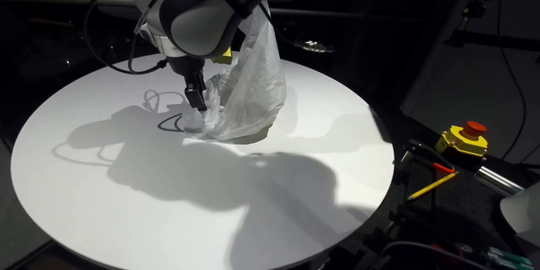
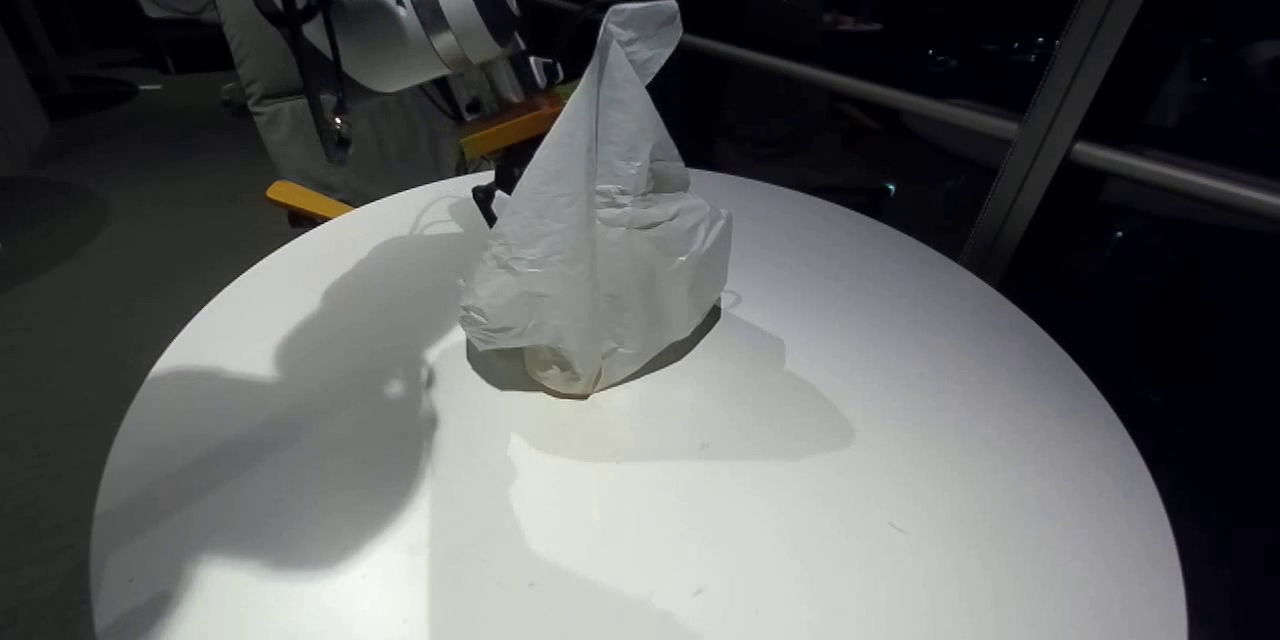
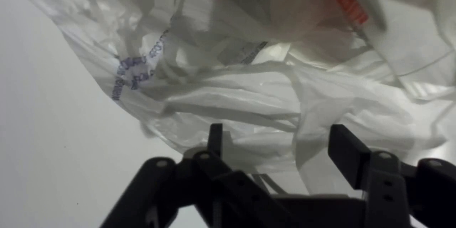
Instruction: Place the three containers inside the white plastic, pull up the plastic bag
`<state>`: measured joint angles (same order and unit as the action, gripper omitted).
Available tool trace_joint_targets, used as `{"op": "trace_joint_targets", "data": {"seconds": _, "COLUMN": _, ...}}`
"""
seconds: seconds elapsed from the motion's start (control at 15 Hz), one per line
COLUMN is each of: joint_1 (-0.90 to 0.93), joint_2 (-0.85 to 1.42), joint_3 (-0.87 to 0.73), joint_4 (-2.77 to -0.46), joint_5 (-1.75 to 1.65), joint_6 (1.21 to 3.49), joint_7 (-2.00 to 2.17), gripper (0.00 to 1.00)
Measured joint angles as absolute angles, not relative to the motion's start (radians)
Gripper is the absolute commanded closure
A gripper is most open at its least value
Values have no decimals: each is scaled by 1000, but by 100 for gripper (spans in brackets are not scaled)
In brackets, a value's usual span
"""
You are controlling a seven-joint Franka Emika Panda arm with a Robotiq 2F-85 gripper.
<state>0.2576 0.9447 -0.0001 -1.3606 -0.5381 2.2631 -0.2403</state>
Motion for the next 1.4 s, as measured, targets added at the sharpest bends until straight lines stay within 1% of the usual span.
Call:
{"op": "trace_joint_targets", "data": {"seconds": 0.2, "joint_1": 259, "joint_2": 1008, "joint_3": -20, "joint_4": -1297, "joint_5": -593, "joint_6": 2281, "joint_7": -306, "gripper": 0}}
{"op": "trace_joint_targets", "data": {"seconds": 0.4, "joint_1": 255, "joint_2": 1021, "joint_3": -14, "joint_4": -1272, "joint_5": -599, "joint_6": 2287, "joint_7": -377, "gripper": 0}}
{"op": "trace_joint_targets", "data": {"seconds": 0.8, "joint_1": 209, "joint_2": 1001, "joint_3": 61, "joint_4": -1274, "joint_5": -535, "joint_6": 2280, "joint_7": -528, "gripper": 0}}
{"op": "trace_joint_targets", "data": {"seconds": 1.07, "joint_1": 180, "joint_2": 1008, "joint_3": 79, "joint_4": -1283, "joint_5": -469, "joint_6": 2224, "joint_7": -604, "gripper": 0}}
{"op": "trace_joint_targets", "data": {"seconds": 1.13, "joint_1": 175, "joint_2": 1014, "joint_3": 80, "joint_4": -1283, "joint_5": -454, "joint_6": 2208, "joint_7": -617, "gripper": 25}}
{"op": "trace_joint_targets", "data": {"seconds": 1.2, "joint_1": 171, "joint_2": 1020, "joint_3": 80, "joint_4": -1283, "joint_5": -443, "joint_6": 2193, "joint_7": -627, "gripper": 26}}
{"op": "trace_joint_targets", "data": {"seconds": 1.33, "joint_1": 165, "joint_2": 1027, "joint_3": 81, "joint_4": -1283, "joint_5": -431, "joint_6": 2172, "joint_7": -640, "gripper": 42}}
{"op": "trace_joint_targets", "data": {"seconds": 1.4, "joint_1": 164, "joint_2": 1027, "joint_3": 82, "joint_4": -1283, "joint_5": -425, "joint_6": 2167, "joint_7": -645, "gripper": 47}}
